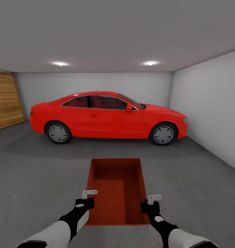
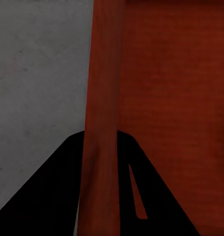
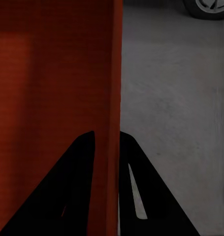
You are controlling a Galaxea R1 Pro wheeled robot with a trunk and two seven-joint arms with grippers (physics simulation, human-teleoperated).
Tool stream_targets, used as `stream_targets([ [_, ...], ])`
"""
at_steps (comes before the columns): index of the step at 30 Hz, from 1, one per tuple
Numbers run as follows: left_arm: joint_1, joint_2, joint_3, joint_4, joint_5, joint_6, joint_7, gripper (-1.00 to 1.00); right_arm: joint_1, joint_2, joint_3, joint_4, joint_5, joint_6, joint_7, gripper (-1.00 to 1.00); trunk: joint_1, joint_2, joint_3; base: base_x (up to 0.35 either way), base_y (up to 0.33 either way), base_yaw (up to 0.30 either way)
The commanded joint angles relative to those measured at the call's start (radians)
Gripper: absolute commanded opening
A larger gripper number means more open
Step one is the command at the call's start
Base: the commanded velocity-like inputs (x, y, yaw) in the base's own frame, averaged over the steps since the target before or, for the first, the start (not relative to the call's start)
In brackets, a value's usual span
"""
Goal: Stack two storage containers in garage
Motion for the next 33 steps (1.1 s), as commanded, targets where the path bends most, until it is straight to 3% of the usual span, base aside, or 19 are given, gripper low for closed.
stream_targets([
  [1, -0.001, 0.047, 0.063, -0.023, 0.014, -0.001, 0.012, -1.0, 0.0, 0.0, -0.027, 0.001, -0.004, -0.002, 0.0, -1.0, 0.001, -0.001, -0.001, 0.32, 0.0, -0.278],
  [33, -0.001, 0.047, 0.064, -0.023, 0.014, -0.001, 0.012, -1.0, 0.0, 0.0, -0.027, 0.001, -0.004, -0.002, 0.0, -1.0, 0.001, -0.001, 0.015, 0.321, 0.0, -0.282],
])
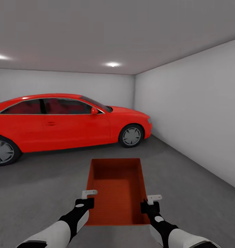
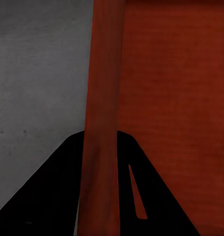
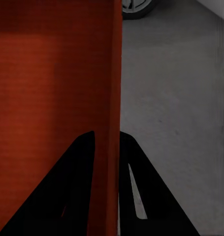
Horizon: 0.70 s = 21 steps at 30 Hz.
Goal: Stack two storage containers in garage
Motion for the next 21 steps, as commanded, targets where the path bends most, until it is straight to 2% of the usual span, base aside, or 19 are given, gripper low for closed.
stream_targets([
  [1, -0.001, 0.047, 0.063, -0.023, 0.015, -0.001, 0.012, -1.0, 0.0, 0.0, -0.027, 0.001, -0.004, -0.002, 0.0, -1.0, 0.001, -0.001, -0.001, 0.321, 0.0, -0.282],
  [9, -0.001, 0.047, 0.064, -0.023, 0.015, -0.001, 0.012, -1.0, 0.0, 0.0, -0.027, 0.001, -0.004, -0.002, 0.0, -1.0, 0.001, -0.001, 0.002, 0.321, 0.005, -0.282],
  [21, -0.001, 0.047, 0.064, -0.023, 0.015, -0.001, 0.012, -1.0, 0.0, 0.0, -0.027, 0.001, -0.004, -0.002, 0.0, -1.0, 0.001, -0.001, 0.003, 0.321, 0.069, -0.282],
])
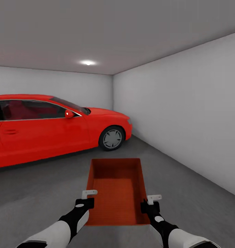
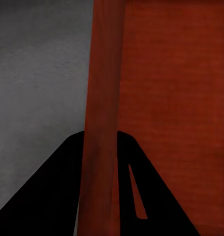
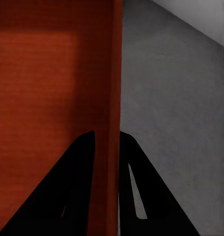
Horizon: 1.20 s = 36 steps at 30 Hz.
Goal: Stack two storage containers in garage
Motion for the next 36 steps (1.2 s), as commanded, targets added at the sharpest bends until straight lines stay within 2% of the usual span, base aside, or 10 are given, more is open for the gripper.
stream_targets([
  [1, -0.001, 0.047, 0.063, -0.023, 0.015, -0.001, 0.012, -1.0, 0.0, 0.0, -0.027, 0.001, -0.004, -0.002, 0.0, -1.0, 0.001, -0.001, -0.002, 0.321, 0.074, -0.282],
  [36, -0.001, 0.049, 0.064, -0.023, 0.015, -0.001, 0.012, -1.0, 0.0, 0.001, -0.027, 0.001, -0.004, -0.002, 0.0, -1.0, 0.001, -0.001, -0.002, 0.321, 0.075, -0.282],
])
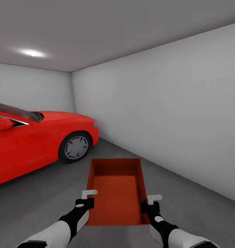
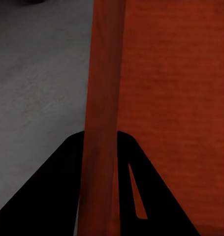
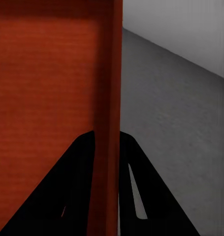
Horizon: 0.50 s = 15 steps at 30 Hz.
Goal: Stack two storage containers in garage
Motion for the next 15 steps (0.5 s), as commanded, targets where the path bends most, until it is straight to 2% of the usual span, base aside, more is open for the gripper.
stream_targets([
  [1, -0.001, 0.048, 0.064, -0.024, 0.016, -0.001, 0.012, -1.0, 0.0, 0.0, -0.027, 0.001, -0.004, -0.002, 0.0, -1.0, 0.001, -0.001, -0.002, 0.321, 0.079, -0.282],
  [15, -0.001, 0.048, 0.064, -0.024, 0.016, -0.001, 0.012, -1.0, -0.001, 0.0, -0.027, 0.001, -0.003, -0.002, 0.0, -1.0, 0.001, -0.001, -0.002, 0.321, 0.086, -0.282],
])
